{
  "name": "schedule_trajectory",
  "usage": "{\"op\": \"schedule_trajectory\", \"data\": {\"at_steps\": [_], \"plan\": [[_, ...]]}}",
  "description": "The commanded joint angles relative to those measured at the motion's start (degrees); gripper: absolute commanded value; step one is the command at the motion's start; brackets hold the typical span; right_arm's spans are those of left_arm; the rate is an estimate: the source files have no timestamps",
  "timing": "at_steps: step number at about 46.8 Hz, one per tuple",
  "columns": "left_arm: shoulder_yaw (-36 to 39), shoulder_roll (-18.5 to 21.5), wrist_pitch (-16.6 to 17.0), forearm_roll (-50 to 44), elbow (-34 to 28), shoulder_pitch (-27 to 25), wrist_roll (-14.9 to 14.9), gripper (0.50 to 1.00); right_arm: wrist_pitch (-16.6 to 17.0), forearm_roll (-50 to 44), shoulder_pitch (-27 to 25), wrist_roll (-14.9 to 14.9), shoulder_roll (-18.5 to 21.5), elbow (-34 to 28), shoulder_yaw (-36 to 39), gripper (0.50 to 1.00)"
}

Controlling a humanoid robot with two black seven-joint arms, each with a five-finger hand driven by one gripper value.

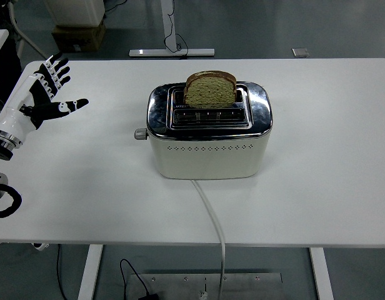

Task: Press down toaster

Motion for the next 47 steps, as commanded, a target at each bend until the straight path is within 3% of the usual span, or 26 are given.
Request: {"op": "schedule_trajectory", "data": {"at_steps": [1,26,39,47], "plan": [[-0.25,-1.06,0.00,-2.77,0.51,0.01,0.00,1.000,-0.04,-0.08,-0.06,0.00,0.00,0.00,0.00,0.998],[-2.53,-9.58,-0.18,-21.50,4.82,0.19,0.35,1.000,-0.04,0.01,-0.06,0.00,0.00,0.00,0.00,0.998],[-3.59,-12.83,-4.66,-25.89,9.48,0.80,0.70,1.000,-0.04,0.01,0.03,0.00,0.00,0.00,0.00,0.998],[-4.20,-14.42,-9.75,-26.16,12.47,0.80,0.79,1.000,0.04,0.01,0.02,0.00,0.00,0.00,0.00,0.998]]}}
